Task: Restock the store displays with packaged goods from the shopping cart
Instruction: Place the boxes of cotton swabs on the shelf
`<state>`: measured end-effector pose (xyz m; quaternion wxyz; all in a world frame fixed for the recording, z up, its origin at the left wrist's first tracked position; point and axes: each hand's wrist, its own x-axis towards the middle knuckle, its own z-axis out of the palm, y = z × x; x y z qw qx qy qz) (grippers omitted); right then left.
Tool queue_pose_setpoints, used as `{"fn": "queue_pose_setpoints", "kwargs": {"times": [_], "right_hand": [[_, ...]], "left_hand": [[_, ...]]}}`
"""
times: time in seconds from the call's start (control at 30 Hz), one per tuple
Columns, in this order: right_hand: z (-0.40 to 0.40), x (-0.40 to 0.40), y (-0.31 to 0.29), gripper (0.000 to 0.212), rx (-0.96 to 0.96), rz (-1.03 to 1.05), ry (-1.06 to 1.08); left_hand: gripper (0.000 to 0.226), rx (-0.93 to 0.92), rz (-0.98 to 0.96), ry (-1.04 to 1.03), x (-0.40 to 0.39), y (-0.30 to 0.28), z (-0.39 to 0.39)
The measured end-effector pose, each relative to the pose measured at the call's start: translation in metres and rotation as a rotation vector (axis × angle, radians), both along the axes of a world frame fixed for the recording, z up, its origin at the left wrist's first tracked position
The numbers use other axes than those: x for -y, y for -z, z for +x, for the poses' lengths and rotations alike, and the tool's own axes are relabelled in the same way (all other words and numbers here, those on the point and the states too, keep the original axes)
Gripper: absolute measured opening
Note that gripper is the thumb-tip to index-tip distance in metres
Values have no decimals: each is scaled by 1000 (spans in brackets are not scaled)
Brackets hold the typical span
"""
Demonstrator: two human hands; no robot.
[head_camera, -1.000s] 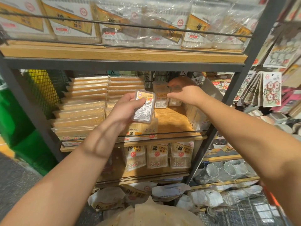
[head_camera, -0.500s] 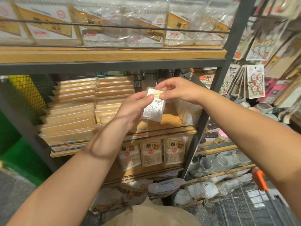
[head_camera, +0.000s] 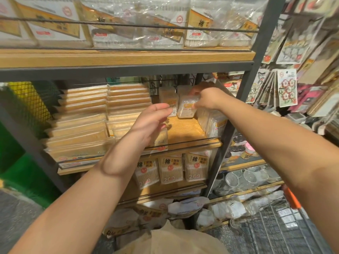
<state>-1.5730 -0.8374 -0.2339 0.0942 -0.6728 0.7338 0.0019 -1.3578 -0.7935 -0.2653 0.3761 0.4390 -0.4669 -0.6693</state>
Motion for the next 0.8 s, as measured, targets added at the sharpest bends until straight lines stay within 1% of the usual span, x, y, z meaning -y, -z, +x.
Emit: {"fn": "queue_pose_setpoints", "kwargs": {"times": [0.07, 0.2, 0.33, 0.43, 0.5, 0.6, 0.67, 0.73, 0.8], "right_hand": [[2, 0, 0, 54, -31, 19, -12], [-2, 3, 8, 56, -52, 38, -10], [-6, 1, 11, 56, -74, 2, 42], [-10, 0, 13, 52, -63, -25, 111], [-12, 1, 14, 54, -48, -39, 151], [-12, -1, 14, 54, -27, -49, 148], [-12, -3, 13, 51, -3, -62, 137], [-10, -8, 11, 48, 49, -125, 115], [-9, -19, 7, 46, 153, -228, 109]], "left_hand": [[39, 3, -3, -9, 1, 1, 1], [40, 5, -15, 8, 1, 1, 3], [46, 6, -33, 56, -3, 0, 5], [44, 43, -42, 129, -7, -3, 7], [42, 65, -26, 146, -8, -4, 8], [40, 112, -13, 136, -8, -4, 8], [31, 132, -17, 134, -9, -2, 8], [24, 147, -41, 138, -12, 1, 9], [19, 146, -56, 137, -18, 1, 8]]}}
